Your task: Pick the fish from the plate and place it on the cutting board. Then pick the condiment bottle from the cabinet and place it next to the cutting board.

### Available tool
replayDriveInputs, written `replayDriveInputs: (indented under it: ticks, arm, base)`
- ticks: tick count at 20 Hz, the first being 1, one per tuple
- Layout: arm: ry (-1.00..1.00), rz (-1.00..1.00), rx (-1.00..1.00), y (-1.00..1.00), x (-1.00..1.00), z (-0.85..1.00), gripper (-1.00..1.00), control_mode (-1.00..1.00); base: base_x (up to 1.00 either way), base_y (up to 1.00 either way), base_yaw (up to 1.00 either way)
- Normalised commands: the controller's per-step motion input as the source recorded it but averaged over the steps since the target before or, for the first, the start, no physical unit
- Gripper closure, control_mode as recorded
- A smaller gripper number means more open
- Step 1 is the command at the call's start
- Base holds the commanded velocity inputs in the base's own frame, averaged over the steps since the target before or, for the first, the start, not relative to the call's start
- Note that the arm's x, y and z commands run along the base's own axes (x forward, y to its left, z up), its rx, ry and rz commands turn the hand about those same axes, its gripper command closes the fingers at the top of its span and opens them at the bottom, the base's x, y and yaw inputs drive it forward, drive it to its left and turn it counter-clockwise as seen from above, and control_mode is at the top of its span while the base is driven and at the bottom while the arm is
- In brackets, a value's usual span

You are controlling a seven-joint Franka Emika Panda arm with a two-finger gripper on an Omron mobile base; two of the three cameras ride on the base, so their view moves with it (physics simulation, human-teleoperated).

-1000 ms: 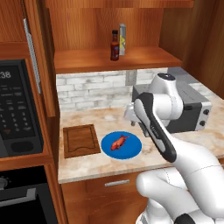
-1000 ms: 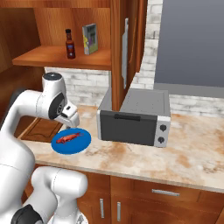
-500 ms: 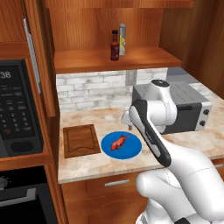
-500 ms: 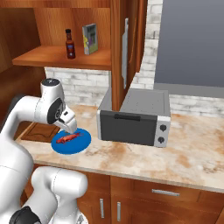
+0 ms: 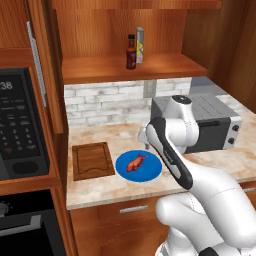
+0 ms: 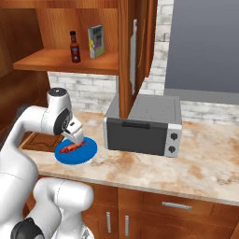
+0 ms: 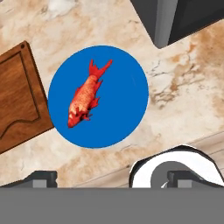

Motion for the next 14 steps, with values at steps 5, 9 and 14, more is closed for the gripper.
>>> replayDriveInputs:
  ticks: [5,9,14]
  arm:
    - [0.0,-0.01,0.03,0.08,0.07,-0.27,-1.0,-1.0]
    - [0.0,0.0,0.0,0.13,0.13,-0.27,-1.0,-1.0]
    - [0.0,0.0,0.0,0.13,0.22,-0.2,-1.0,-1.0]
  base:
    - [0.0,0.0,0.0]
    - [0.0,0.0,0.0]
    - [0.0,0.0,0.0]
